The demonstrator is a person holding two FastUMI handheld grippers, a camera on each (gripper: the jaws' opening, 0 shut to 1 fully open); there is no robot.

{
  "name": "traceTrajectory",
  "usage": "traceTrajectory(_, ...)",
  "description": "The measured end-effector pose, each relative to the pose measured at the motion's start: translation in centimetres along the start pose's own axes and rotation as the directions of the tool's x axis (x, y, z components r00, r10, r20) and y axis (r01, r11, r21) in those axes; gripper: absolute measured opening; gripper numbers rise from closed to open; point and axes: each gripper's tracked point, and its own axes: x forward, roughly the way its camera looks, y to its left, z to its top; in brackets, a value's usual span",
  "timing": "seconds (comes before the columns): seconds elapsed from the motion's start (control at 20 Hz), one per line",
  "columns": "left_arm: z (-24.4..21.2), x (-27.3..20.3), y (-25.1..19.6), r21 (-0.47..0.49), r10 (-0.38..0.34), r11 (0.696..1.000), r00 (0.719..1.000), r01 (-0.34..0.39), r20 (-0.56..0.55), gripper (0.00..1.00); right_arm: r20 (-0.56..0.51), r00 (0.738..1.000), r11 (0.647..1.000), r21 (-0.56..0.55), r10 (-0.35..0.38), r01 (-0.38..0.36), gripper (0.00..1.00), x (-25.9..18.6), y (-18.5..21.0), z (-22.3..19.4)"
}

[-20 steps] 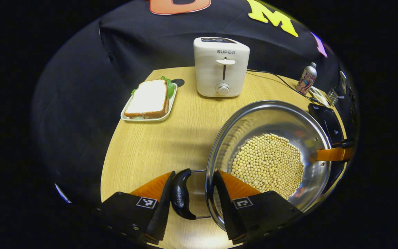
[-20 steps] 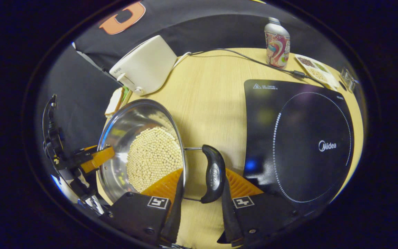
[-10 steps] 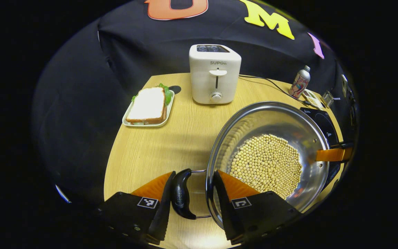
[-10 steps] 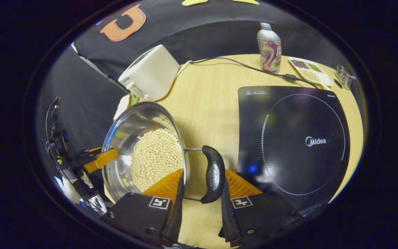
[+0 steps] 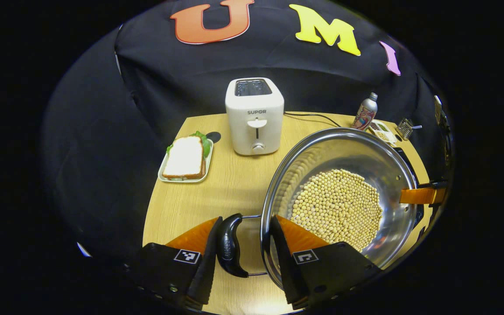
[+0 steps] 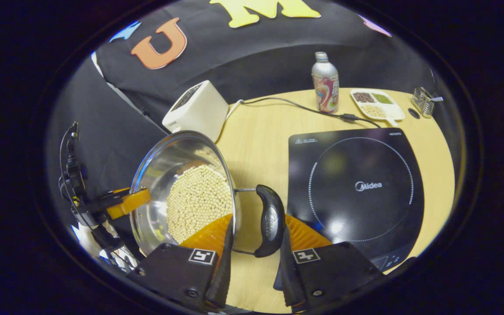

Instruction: First push the handle of the pot to place it horizontally, then grasp the pot with both hands and set it on the induction cooktop.

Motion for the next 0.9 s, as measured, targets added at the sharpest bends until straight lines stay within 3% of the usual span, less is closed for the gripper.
traceTrajectory(0.05,0.3,-0.3,-0.5,0.009,-0.005,1.000,1.000,0.005,0.007,0.62,0.009,1.000,1.000,0.008,-0.004,0.004,0.48,-0.6,-0.4,0.0)
traceTrajectory(0.2,1.1,-0.8,-2.5,0.033,-0.029,0.999,0.999,0.028,0.016,0.62,0.033,0.999,0.999,0.031,-0.020,0.019,0.48,-3.4,-1.1,-0.5)
traceTrajectory(0.25,1.4,-0.8,-3.2,0.043,-0.038,0.998,0.999,0.037,0.017,0.72,0.043,0.999,0.999,0.041,-0.028,0.026,0.48,-4.1,-1.6,-0.5)
traceTrajectory(0.3,1.6,-0.8,-3.9,0.051,-0.047,0.998,0.999,0.046,0.019,0.62,0.050,0.998,0.998,0.049,-0.037,0.034,0.48,-4.6,-2.1,-0.6)
traceTrajectory(0.85,4.0,-1.4,-13.9,0.122,-0.151,0.982,0.988,0.147,0.023,0.62,0.125,0.984,0.985,0.132,-0.129,0.113,0.48,-10.5,-11.1,-0.2)
traceTrajectory(0.9,4.0,-1.5,-14.9,0.124,-0.156,0.981,0.988,0.152,0.021,0.72,0.127,0.982,0.983,0.136,-0.137,0.120,0.48,-10.9,-12.0,-0.1)
